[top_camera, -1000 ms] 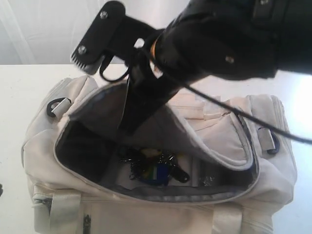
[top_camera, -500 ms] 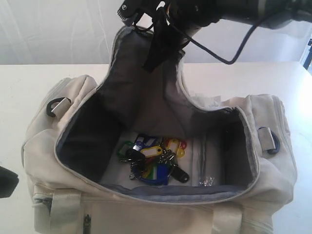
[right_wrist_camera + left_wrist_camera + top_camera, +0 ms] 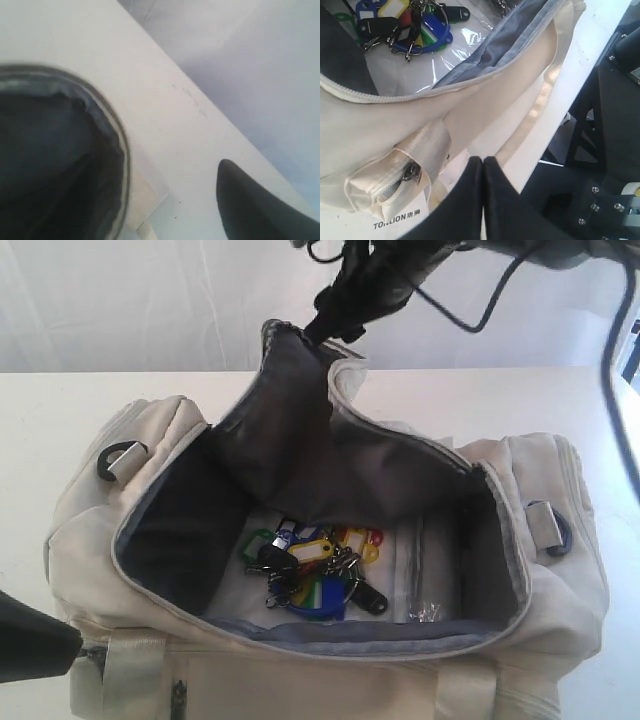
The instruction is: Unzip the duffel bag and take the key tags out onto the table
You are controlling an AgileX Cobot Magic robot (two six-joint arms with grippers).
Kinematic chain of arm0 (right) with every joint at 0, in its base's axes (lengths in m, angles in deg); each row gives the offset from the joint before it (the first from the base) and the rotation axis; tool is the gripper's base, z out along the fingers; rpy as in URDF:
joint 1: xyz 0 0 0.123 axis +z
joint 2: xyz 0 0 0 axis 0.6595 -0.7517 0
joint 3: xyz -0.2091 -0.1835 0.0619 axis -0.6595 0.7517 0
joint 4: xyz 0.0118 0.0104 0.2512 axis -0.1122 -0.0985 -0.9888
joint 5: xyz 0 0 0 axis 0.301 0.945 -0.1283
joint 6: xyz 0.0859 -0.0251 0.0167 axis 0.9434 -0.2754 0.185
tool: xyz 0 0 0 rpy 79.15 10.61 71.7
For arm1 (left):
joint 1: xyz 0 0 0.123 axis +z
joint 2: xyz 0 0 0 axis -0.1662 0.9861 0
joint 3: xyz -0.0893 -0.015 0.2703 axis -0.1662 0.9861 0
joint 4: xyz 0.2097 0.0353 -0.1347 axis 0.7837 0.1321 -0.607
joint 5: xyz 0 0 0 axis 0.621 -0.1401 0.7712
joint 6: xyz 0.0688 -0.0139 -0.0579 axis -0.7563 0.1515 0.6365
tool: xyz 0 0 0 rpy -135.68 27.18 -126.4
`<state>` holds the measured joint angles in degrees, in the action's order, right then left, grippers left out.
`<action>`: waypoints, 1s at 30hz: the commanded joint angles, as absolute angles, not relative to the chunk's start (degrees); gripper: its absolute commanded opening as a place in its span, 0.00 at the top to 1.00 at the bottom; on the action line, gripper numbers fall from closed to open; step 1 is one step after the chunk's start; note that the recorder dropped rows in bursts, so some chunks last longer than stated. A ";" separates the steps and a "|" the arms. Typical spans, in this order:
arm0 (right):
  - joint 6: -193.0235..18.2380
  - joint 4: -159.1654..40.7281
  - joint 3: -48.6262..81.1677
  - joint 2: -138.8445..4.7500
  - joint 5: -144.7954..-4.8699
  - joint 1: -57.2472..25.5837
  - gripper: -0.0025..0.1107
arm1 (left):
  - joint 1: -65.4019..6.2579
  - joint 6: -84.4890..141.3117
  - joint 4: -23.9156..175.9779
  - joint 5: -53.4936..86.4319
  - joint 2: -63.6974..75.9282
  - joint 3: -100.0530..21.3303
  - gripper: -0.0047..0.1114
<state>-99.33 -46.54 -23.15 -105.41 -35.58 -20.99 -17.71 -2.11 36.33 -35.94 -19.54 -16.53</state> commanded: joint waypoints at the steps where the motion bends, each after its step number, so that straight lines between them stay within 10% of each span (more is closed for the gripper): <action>1: -99.73 -47.48 -23.61 -98.42 -33.66 -21.31 0.42 | -17.66 -2.48 33.50 -36.99 -19.61 -16.30 0.96; 5: -106.10 -56.13 -23.32 -95.34 -21.49 -21.31 0.47 | -17.66 -3.14 31.62 -35.01 -19.61 -17.12 0.96; 15: -121.61 -79.14 -10.40 -89.73 -15.40 -21.31 0.97 | -17.66 -8.99 26.43 -34.06 -4.61 -30.27 0.96; 30: -113.09 -74.83 -1.47 -102.39 -38.91 -26.14 0.98 | -17.66 -13.95 26.31 -34.76 3.17 -33.27 0.96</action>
<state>-118.15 -77.84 -1.61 -99.87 -35.63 -23.29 -17.71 -13.34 26.04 -33.45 3.22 -32.92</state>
